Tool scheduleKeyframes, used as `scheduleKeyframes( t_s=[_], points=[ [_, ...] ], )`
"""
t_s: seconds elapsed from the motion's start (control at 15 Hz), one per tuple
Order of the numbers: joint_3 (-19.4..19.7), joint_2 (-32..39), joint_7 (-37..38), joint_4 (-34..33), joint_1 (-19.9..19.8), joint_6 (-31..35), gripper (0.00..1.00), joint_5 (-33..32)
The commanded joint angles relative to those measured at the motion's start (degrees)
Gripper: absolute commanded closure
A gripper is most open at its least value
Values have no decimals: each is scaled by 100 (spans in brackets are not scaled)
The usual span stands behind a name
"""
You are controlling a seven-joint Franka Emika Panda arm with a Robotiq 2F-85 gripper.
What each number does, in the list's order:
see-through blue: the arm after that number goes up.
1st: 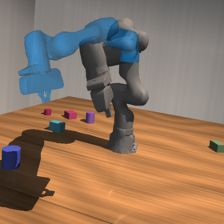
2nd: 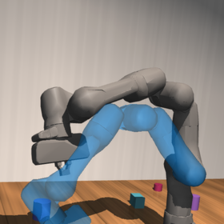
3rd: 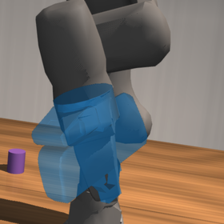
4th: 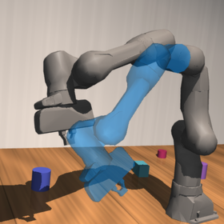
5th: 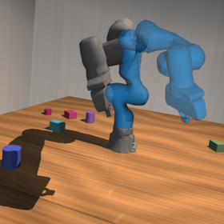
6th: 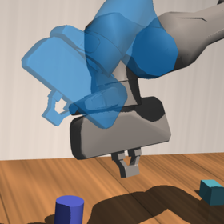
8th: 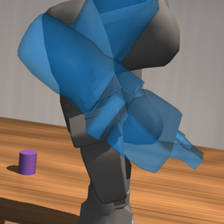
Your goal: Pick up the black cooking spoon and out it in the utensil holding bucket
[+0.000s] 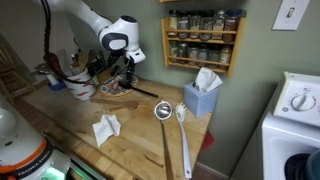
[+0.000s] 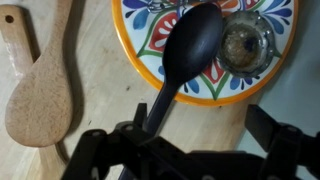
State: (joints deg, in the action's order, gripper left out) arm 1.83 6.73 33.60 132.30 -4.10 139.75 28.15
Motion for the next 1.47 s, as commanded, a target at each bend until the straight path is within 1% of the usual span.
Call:
scheduleKeyframes(
  t_s=[0.0,0.4,0.47,0.53,0.6,0.67,0.73,0.93,1.0,1.07,1.13,1.33,1.4],
  points=[
    [32,329,-236,60,-1,346,0,531],
    [120,663,-17,145,1,648,0,607],
    [130,723,14,144,2,674,5,646],
    [131,789,46,141,7,749,7,729],
    [141,870,119,125,25,789,22,773],
    [156,935,205,116,48,854,32,787],
    [134,991,208,94,32,891,32,896],
    [124,1141,270,37,14,950,55,1097],
    [128,1175,293,22,22,964,59,1145],
    [133,1181,330,10,31,946,70,1167],
    [142,1166,375,11,46,939,79,1160],
    [171,997,563,25,71,690,99,1039],
    [215,867,666,69,104,545,94,883]
  ],
)
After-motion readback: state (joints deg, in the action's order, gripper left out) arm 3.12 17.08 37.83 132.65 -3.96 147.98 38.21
